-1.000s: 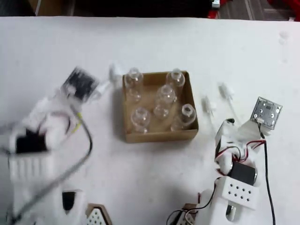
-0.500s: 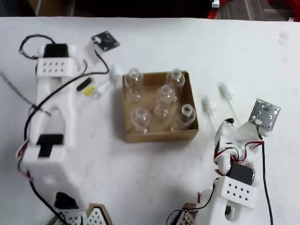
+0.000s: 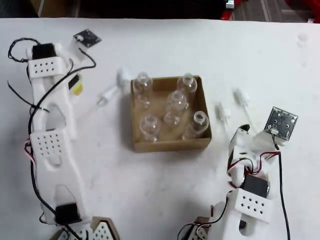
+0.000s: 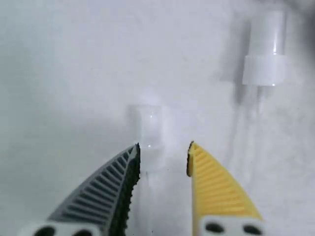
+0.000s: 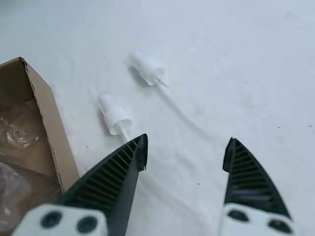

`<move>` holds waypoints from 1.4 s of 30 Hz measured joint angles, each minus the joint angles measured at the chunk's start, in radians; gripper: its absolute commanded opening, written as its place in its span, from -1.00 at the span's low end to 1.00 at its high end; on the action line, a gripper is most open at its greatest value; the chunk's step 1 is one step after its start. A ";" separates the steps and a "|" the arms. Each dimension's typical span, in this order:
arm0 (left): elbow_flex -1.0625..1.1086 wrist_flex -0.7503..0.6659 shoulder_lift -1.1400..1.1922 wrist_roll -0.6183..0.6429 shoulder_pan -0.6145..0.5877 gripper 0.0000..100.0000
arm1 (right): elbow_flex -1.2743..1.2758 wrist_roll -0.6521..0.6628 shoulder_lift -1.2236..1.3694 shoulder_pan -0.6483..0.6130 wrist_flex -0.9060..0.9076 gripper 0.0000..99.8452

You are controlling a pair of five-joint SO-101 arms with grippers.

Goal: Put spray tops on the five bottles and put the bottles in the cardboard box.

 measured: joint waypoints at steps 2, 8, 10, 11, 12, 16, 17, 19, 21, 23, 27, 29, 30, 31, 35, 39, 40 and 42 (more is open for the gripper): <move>-0.077 0.021 0.069 -0.005 -0.002 -0.70 | 0.000 0.000 0.000 -0.002 0.000 -0.55; -0.259 0.040 0.224 -0.005 0.000 -0.70 | 0.000 0.000 0.000 -0.002 0.000 -0.55; -0.293 0.041 0.256 -0.005 -0.003 -0.70 | 0.000 0.000 0.000 -0.002 0.000 -0.55; -0.308 0.040 0.270 -0.005 -0.005 -0.70 | 0.000 0.000 0.000 -0.002 0.000 -0.55; -0.318 0.037 0.279 -0.005 -0.008 -0.70 | 0.000 0.000 0.000 -0.002 0.000 -0.55; -0.341 0.035 0.304 -0.006 -0.009 -0.71 | 0.002 0.000 0.000 -0.002 0.000 -0.55; -0.341 0.035 0.308 -0.006 -0.011 -0.71 | 0.006 0.000 0.000 -0.006 0.000 -0.55; -0.338 0.041 0.321 -0.006 -0.011 -0.71 | 0.021 0.034 0.000 -0.031 0.000 -0.55; -0.338 0.068 0.322 -0.006 -0.009 -0.71 | 0.026 0.078 0.000 -0.061 0.000 -0.55; -0.338 0.080 0.324 -0.006 -0.012 -0.70 | 0.026 0.097 0.000 -0.078 0.000 -0.55; -0.338 0.081 0.324 -0.006 -0.018 -0.68 | 0.026 0.104 0.000 -0.078 0.000 -0.55; -0.338 0.081 0.324 -0.006 -0.025 -0.61 | 0.026 0.104 0.000 -0.078 0.000 -0.55; -0.338 0.081 0.324 -0.005 -0.028 -0.59 | 0.026 0.104 0.000 -0.078 0.000 -0.55; -0.338 0.081 0.324 -0.005 -0.029 -0.59 | 0.026 0.104 0.000 -0.078 0.000 -0.55; -0.336 0.081 0.324 -0.005 -0.041 -0.74 | 0.026 0.104 0.000 -0.081 0.000 -0.55; -0.302 0.089 0.321 -0.005 -0.043 -0.96 | 0.026 0.104 0.000 -0.081 0.000 -0.55; -0.295 0.092 0.321 -0.005 -0.040 -0.96 | 0.026 0.104 0.000 -0.081 0.000 -0.55; -0.282 0.098 0.319 -0.005 -0.038 -0.95 | 0.026 0.104 0.000 -0.081 0.000 -0.55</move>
